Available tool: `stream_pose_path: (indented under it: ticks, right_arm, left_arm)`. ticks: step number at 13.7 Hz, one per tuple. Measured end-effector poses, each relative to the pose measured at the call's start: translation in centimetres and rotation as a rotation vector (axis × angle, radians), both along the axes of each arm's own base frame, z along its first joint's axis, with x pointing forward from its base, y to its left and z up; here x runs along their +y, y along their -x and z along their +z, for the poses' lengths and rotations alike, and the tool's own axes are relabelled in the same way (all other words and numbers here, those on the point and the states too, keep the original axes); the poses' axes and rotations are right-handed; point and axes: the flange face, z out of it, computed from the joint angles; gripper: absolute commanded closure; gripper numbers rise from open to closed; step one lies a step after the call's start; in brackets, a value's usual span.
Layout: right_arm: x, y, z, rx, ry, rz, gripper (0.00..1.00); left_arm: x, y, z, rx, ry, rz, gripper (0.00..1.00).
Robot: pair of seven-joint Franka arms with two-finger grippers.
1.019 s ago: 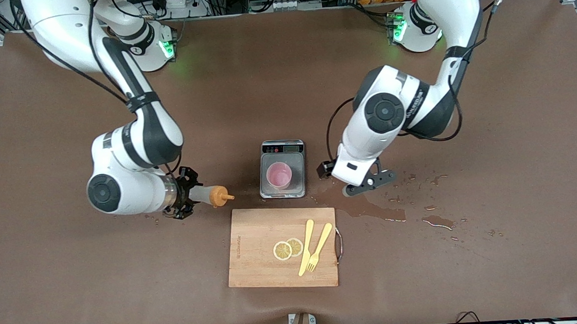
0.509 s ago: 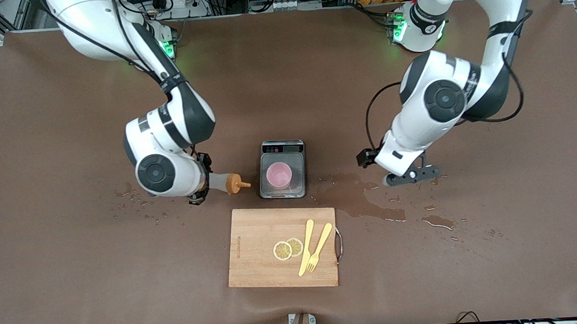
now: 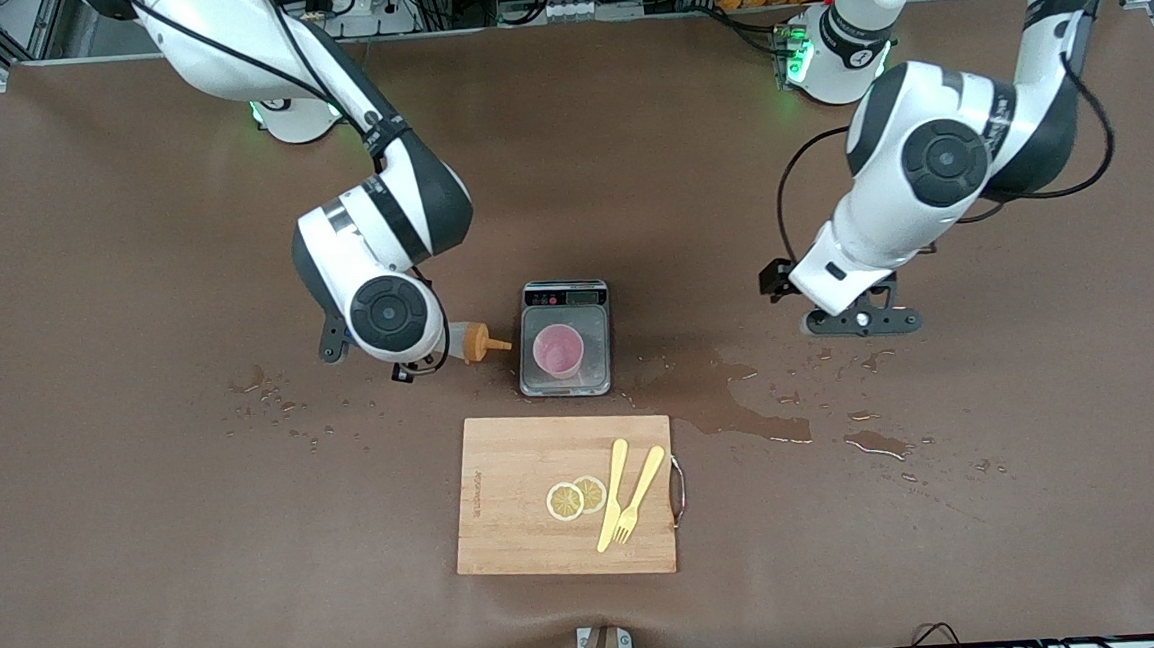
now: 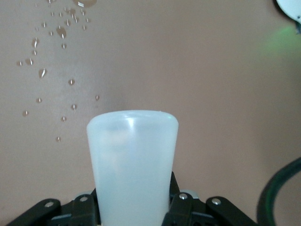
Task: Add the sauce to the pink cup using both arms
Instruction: 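Squeeze sauce from the inverted bottle into the pink cup with the right gripper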
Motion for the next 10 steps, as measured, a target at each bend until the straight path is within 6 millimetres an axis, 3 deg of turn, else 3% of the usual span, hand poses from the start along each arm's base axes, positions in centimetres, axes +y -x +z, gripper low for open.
stream_pose_path:
  ticks: [2, 7, 10]
  right_arm:
    - [0.6, 0.2, -0.1, 0.012, 0.046, -0.007, 0.49]
    - [1.6, -0.1, -0.4, 0.033, 0.107, -0.014, 0.5]
    - [2.0, -0.6, -0.7, 0.042, 0.131, -0.013, 0.5]
  left_arm:
    - [2.0, 0.0, 0.9, 0.019, -0.004, -0.026, 0.0]
    - [4.0, 0.5, 4.2, -0.01, 0.001, -0.049, 0.0]
    - [7.8, 0.4, 6.5, -0.03, 0.006, -0.07, 0.0]
